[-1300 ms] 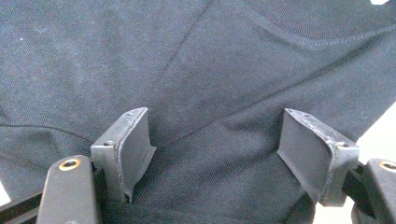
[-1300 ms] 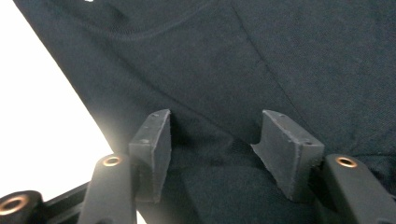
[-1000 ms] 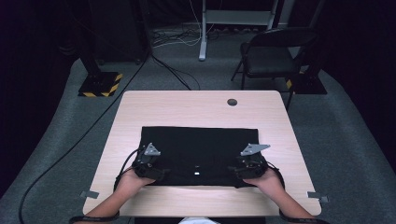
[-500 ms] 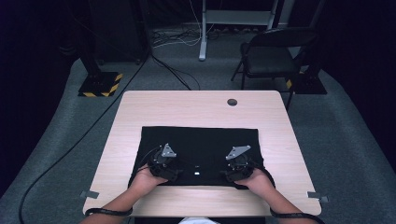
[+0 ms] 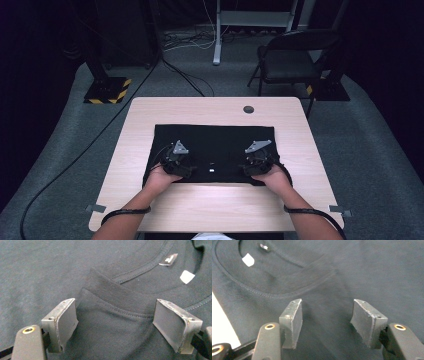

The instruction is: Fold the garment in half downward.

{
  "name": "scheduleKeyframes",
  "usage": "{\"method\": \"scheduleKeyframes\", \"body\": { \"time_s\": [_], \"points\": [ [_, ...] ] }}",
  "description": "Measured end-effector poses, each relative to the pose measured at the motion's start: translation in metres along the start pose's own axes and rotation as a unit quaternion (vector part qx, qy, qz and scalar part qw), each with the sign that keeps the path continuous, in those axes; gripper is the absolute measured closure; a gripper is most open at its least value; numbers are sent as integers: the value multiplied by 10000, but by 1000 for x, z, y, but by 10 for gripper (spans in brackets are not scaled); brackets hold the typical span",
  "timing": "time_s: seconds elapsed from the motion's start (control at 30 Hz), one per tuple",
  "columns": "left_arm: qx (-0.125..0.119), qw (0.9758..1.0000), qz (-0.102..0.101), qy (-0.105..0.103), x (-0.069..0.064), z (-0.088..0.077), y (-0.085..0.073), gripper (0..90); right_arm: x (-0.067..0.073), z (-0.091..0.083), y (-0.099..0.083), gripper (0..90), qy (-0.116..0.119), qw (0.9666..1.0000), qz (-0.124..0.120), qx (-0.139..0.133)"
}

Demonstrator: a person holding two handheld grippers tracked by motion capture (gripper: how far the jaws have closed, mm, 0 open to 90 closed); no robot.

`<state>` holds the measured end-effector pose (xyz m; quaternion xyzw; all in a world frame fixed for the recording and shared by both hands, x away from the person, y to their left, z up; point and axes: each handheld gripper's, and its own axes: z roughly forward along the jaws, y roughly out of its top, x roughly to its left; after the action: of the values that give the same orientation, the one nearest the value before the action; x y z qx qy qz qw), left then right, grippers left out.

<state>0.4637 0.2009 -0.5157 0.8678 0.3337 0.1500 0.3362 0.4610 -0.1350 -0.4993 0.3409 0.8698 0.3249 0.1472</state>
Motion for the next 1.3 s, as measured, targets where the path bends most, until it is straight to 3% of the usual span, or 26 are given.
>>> {"method": "scheduleKeyframes", "body": {
  "time_s": [0.1,0.2,0.33,0.43,0.5,0.6,0.67,0.87,1.07,1.17,1.3],
  "points": [
    [88,9999,-75,-1,0,-8,1,204,-11,-27,-1,403,-61,9995,95,-296],
    [-55,9997,-132,182,3,-22,3,204,-20,-56,-12,402,-158,9984,202,-512],
    [-176,9988,-385,252,14,-33,1,199,-23,-73,-35,407,-86,9985,219,-496],
    [-82,9984,-496,252,20,-31,-4,200,-23,-69,-51,412,83,9979,345,-550],
    [0,9983,-536,238,22,-28,-6,200,-22,-62,-56,414,133,9983,376,-427],
    [137,9983,-525,223,24,-21,-8,199,-20,-53,-59,414,-65,9996,244,-148],
    [277,9981,-514,210,25,-16,-11,193,-22,-46,-64,410,-63,9994,341,-47],
    [138,9987,-476,124,28,-13,-17,167,-30,-43,-74,398,90,9961,831,-274],
    [136,9985,-504,177,26,-12,-16,162,-32,-46,-69,330,22,9952,975,-68],
    [122,9983,-529,215,25,-12,-16,161,-25,-54,-62,301,-207,9954,909,-227],
    [98,9982,-540,223,24,-12,-17,162,-13,-57,-48,250,-383,9959,616,-533]
  ]
}}
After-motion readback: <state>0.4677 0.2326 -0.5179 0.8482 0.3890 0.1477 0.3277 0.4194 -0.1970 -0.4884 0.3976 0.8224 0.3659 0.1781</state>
